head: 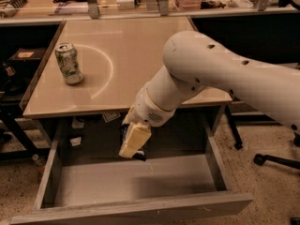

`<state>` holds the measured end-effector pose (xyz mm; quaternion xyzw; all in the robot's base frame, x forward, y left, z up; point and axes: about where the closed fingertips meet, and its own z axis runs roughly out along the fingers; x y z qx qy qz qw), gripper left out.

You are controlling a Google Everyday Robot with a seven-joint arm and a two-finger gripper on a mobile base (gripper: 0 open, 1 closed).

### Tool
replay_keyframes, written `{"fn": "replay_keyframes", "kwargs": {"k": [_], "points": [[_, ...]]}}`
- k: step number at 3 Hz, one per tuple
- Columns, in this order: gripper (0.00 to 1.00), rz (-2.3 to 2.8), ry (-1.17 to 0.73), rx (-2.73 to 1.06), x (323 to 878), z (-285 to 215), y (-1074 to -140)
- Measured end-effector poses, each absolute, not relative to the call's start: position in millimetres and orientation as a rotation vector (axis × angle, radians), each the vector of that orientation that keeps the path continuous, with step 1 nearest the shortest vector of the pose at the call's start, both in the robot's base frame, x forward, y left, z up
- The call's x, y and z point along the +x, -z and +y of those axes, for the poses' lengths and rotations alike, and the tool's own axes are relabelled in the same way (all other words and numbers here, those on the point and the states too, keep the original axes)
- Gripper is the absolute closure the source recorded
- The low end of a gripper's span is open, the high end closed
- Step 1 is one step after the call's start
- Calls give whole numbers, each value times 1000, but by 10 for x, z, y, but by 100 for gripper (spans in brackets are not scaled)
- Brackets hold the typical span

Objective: Place rxbar blueberry into top drawer

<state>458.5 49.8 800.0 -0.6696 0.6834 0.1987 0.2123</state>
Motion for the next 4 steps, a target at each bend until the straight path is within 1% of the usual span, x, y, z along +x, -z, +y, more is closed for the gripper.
{"fn": "replay_keyframes", "kwargs": {"k": [1, 2, 4], "points": [[100, 1892, -577, -1840, 4553, 492, -7939], [100, 1898, -625, -1744, 4296, 503, -7786], [100, 1912, -630, -1709, 4241, 493, -7609]]}}
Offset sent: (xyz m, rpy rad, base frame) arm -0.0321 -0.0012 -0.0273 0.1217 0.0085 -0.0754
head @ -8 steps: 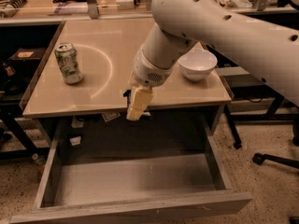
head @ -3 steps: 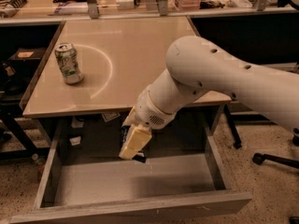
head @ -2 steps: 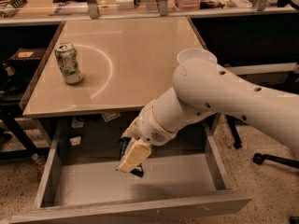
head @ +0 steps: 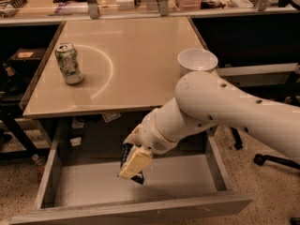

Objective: Place rxbar blueberry into top drawer

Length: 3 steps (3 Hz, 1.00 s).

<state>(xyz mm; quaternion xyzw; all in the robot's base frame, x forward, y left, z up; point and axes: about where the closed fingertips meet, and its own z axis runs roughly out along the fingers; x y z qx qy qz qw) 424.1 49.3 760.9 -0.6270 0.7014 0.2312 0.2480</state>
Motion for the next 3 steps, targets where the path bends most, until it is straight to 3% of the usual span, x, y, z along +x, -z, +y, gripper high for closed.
{"fn": "replay_keyframes", "kwargs": {"k": [3], "points": [[100, 1901, -666, -1620, 4480, 475, -7060]]}}
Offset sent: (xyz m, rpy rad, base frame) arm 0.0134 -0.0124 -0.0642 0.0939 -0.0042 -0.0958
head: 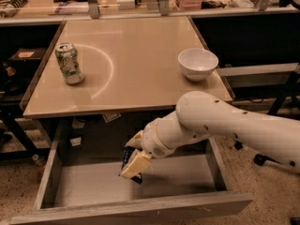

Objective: Place rxbar blueberry into top drawer

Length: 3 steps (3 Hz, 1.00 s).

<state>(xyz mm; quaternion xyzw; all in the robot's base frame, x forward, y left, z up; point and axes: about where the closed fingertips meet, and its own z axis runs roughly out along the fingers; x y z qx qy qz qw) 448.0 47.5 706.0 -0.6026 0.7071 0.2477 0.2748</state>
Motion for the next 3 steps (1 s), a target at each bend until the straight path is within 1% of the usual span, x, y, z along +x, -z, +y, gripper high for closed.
{"fn": "replay_keyframes", "kwargs": {"k": [1, 3], "points": [[100, 1899, -710, -1660, 4634, 619, -6800], [100, 1912, -801, -1660, 4651, 775, -6394]]}}
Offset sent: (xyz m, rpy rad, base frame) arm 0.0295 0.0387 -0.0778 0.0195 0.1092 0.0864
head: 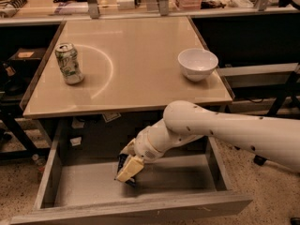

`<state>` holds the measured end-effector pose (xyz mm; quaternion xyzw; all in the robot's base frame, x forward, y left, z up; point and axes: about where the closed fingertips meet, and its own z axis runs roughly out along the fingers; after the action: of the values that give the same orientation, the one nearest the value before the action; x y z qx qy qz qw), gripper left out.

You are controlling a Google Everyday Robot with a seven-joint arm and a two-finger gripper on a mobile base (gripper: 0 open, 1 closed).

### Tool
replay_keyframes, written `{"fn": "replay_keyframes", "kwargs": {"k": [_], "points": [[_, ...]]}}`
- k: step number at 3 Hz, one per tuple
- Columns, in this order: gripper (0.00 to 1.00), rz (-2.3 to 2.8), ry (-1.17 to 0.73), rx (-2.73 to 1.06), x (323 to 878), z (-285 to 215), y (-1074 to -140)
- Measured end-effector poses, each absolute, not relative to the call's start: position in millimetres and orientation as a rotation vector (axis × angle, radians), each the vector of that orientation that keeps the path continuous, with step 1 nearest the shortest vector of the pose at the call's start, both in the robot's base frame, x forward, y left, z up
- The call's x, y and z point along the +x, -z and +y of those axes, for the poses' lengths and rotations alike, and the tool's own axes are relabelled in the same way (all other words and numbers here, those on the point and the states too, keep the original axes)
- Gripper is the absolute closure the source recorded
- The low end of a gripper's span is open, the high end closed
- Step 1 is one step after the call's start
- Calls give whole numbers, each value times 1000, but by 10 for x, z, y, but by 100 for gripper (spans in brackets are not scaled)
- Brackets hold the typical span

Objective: Place rxbar blueberry into top drawer

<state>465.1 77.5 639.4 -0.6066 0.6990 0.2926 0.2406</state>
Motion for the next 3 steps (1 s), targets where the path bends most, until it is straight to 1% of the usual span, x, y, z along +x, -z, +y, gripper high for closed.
{"fn": "replay_keyframes", "kwargs": {"k": [2, 3], "points": [[100, 1938, -830, -1625, 4536, 771, -6230], [83, 1938, -830, -1625, 4535, 771, -6229]]}}
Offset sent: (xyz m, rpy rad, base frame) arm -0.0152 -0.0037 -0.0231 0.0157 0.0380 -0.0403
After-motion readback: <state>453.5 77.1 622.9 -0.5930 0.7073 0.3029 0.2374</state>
